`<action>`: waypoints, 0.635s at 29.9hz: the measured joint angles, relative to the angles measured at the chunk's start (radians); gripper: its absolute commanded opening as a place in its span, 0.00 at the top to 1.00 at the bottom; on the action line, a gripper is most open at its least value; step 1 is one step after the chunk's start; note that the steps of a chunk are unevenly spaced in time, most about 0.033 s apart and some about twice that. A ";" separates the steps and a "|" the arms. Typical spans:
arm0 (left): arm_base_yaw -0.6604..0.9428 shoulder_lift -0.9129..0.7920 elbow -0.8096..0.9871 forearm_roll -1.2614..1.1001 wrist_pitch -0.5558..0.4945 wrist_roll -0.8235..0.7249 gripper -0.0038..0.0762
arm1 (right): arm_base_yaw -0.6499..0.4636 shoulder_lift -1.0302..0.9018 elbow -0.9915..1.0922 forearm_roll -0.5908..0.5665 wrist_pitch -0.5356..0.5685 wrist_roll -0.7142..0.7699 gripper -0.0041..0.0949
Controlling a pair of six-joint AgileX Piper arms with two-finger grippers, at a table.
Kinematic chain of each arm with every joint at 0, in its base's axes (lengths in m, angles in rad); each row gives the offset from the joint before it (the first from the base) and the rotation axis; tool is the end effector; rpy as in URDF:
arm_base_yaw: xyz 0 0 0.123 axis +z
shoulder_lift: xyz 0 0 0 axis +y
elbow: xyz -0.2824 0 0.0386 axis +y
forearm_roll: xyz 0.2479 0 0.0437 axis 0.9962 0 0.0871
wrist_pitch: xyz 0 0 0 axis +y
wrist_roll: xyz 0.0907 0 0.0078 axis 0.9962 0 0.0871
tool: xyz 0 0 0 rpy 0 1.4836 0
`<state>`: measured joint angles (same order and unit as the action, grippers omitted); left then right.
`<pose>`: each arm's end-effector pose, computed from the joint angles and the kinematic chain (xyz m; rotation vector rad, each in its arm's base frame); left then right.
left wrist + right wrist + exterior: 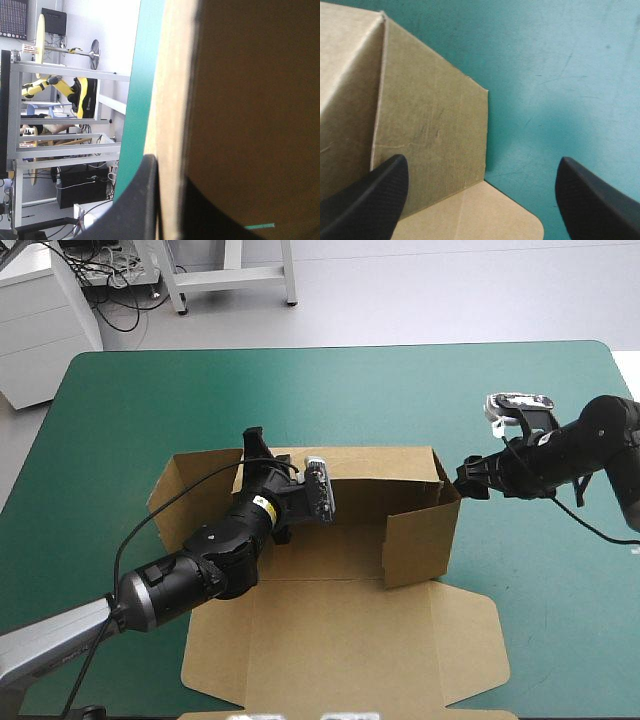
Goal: Fold the box
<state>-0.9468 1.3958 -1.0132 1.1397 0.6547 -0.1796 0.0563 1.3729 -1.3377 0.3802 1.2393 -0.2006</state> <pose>0.2147 -0.2119 0.3126 1.4435 1.5511 0.5867 0.2630 0.0468 0.3641 -0.2722 2.6817 0.4839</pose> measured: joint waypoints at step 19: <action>0.000 0.000 0.000 0.002 0.000 -0.005 0.99 | 0.000 -0.070 0.196 0.166 -0.004 -0.204 0.22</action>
<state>-0.9468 1.3958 -1.0132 1.1420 0.6547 -0.1842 0.0563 1.3033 -1.1420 0.5465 1.2350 -0.4042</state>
